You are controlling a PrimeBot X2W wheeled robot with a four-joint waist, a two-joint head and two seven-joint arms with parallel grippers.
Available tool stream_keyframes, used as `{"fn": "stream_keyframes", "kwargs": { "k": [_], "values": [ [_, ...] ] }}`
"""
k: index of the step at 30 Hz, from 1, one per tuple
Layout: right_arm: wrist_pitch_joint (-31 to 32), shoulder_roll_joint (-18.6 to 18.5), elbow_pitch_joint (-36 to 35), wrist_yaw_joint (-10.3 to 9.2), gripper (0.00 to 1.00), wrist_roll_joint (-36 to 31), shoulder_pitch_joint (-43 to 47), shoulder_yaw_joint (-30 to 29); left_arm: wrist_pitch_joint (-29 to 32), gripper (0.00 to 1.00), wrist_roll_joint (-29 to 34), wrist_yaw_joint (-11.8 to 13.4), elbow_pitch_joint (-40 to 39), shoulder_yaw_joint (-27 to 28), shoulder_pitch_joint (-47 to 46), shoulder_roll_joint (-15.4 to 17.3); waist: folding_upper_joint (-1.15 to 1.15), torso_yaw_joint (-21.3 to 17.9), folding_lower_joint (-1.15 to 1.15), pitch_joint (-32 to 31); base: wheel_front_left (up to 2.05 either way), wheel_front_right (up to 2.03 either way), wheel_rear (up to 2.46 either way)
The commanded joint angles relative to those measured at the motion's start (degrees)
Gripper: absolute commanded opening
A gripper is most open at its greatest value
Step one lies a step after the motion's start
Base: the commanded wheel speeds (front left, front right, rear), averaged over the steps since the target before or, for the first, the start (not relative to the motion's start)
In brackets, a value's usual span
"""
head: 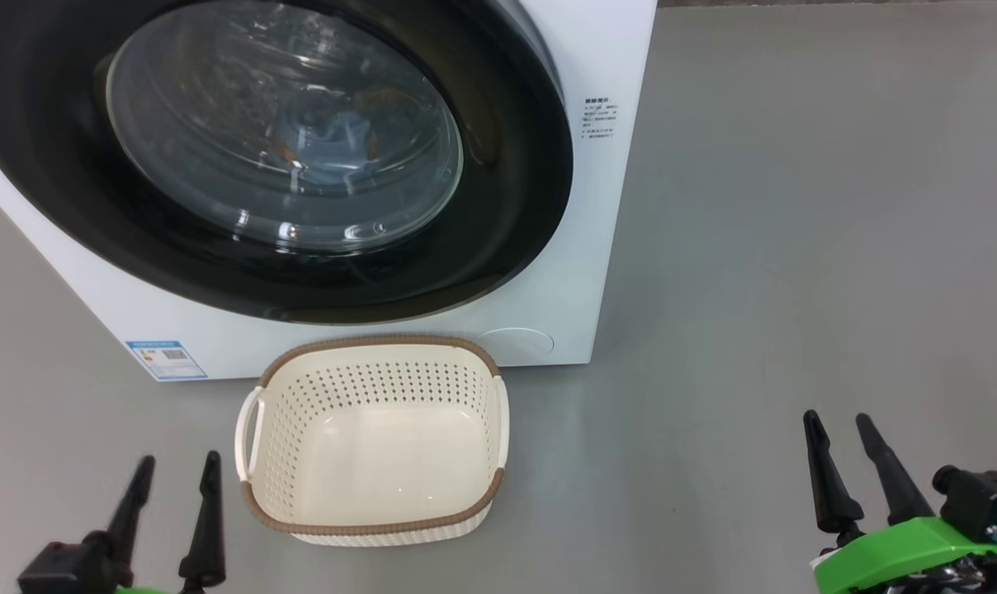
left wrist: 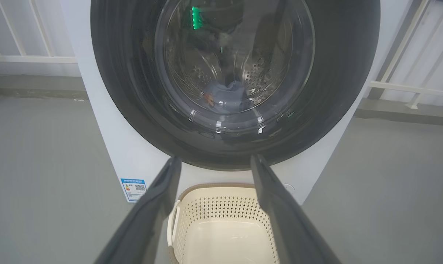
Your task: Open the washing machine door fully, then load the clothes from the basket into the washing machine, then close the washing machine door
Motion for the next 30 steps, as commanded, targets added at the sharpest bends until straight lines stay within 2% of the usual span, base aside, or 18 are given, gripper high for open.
{"fn": "stream_keyframes", "kwargs": {
  "k": [1,6,13,17,30],
  "values": [
    [0.0,0.12,0.57,0.0,0.0,0.03,-0.01,0.01,0.01,0.0,0.0,0.01,0.55,-0.12,0.01,-0.26,0.0,-0.01,0.0,-0.02,0.0,0.0,0.0],
    [0.18,1.22,3.62,0.0,0.0,0.44,0.66,0.08,0.17,0.0,-0.45,0.02,3.42,-1.1,0.6,-2.44,0.0,0.0,0.0,-0.04,0.0,0.0,0.0],
    [1.22,1.38,3.2,0.0,0.0,3.67,0.61,-0.13,1.03,0.0,-4.11,0.09,3.36,-0.81,0.34,-2.52,0.0,0.02,0.09,-0.37,0.0,0.0,0.0],
    [1.88,1.49,3.03,-0.01,0.0,5.8,0.49,-0.24,1.61,0.0,-6.52,0.14,3.46,-0.62,0.06,-2.57,0.0,0.03,0.01,-0.44,0.0,0.0,0.0],
    [4.08,1.84,2.35,-0.02,0.0,12.8,0.13,-0.66,3.52,0.0,-14.38,0.13,3.87,0.05,-0.87,-2.78,0.0,0.08,0.0,-0.9,0.0,0.0,0.0]
  ]
}}
